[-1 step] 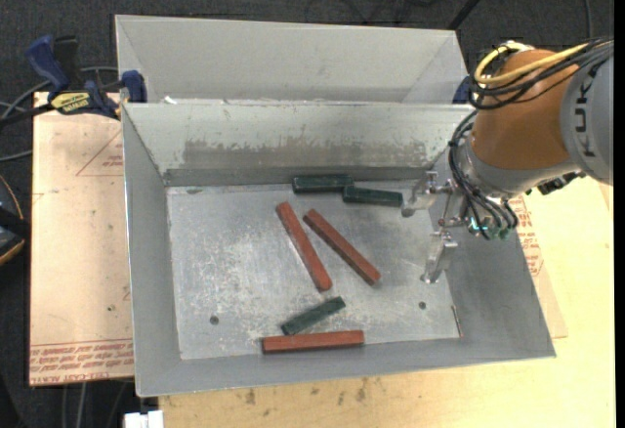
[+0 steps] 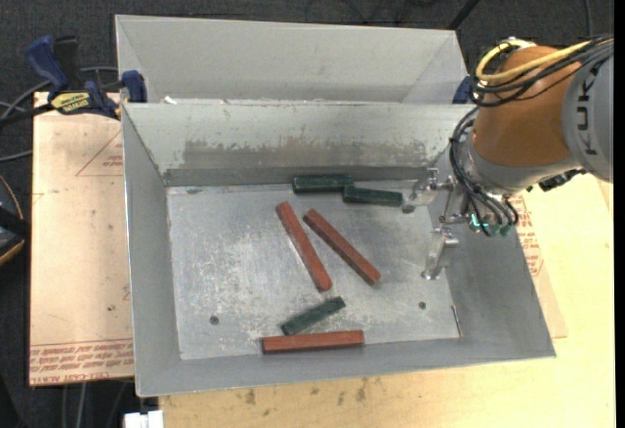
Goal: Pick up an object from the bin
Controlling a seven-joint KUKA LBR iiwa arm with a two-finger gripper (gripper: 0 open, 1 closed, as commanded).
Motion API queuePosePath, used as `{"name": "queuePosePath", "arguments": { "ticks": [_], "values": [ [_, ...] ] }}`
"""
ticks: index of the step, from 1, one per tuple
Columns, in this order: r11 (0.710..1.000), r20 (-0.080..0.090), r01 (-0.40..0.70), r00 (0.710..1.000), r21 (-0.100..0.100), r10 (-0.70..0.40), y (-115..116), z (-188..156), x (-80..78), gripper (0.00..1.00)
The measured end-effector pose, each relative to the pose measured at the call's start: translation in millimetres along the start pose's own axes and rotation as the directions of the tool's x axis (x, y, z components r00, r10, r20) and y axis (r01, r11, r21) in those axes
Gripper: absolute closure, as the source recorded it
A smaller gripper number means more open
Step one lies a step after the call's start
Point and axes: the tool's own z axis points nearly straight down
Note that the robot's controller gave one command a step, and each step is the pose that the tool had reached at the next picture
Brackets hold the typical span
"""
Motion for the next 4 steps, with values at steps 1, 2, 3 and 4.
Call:
{"name": "queuePosePath", "arguments": {
  "ticks": [1,2,3,4],
  "values": [
    [1.0,0.002,0.029,1.0,0.001,-0.029,30,14,22.7,0.0],
    [1.0,0.005,0.011,1.0,-0.002,-0.011,44,58,20.2,0.0],
    [0.995,0.004,-0.095,0.995,-0.001,0.095,63,70,21.8,1.0],
    [0.995,0.004,-0.095,0.995,-0.001,0.095,63,70,21.8,1.0]
  ]
}}
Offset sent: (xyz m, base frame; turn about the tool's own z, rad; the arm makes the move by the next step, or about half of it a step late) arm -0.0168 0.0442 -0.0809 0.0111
